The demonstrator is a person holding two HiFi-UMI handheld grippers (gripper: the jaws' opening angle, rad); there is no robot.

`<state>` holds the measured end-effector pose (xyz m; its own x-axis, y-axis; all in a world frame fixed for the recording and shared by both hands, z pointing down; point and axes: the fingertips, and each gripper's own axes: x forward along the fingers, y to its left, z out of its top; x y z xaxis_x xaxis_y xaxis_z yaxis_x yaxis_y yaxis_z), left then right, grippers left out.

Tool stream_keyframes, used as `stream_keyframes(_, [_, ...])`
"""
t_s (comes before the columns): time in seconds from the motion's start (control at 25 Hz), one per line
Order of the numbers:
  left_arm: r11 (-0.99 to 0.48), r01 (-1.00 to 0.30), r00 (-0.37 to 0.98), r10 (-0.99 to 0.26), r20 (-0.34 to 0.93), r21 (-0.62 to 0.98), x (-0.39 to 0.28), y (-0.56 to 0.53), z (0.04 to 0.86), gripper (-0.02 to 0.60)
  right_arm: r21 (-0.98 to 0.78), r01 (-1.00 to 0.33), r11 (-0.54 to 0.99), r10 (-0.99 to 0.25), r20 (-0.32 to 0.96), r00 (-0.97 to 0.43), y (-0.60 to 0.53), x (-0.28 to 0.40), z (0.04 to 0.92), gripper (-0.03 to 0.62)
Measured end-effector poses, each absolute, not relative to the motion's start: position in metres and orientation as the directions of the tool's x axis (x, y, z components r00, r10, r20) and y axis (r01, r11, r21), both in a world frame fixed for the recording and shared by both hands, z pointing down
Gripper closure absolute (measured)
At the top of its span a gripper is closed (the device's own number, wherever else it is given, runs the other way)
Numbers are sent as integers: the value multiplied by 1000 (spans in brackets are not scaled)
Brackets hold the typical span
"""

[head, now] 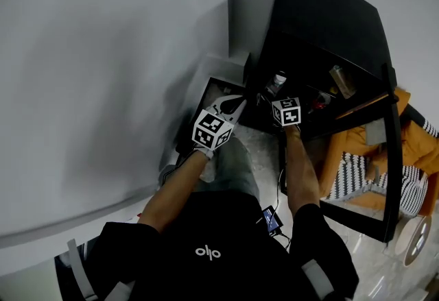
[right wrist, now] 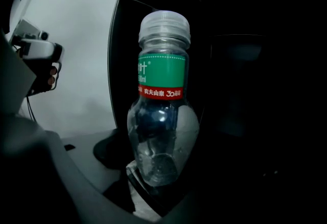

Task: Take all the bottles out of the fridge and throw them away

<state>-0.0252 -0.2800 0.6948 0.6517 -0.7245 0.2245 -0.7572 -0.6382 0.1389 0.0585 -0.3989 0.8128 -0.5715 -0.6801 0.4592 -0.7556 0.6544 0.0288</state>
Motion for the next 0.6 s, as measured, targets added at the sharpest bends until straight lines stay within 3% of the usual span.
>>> stream_keyframes(0.32, [-633, -760, 649, -731, 209, 146, -40, -261, 662, 580, -11, -790, 614, -689, 480, -542, -352, 61, 796, 269])
stream_keyframes(0.6, [-645, -744, 668, -712, 215, 173, -36, -220, 577, 580, -51, -817, 574, -684, 518, -513, -272, 72, 716, 269])
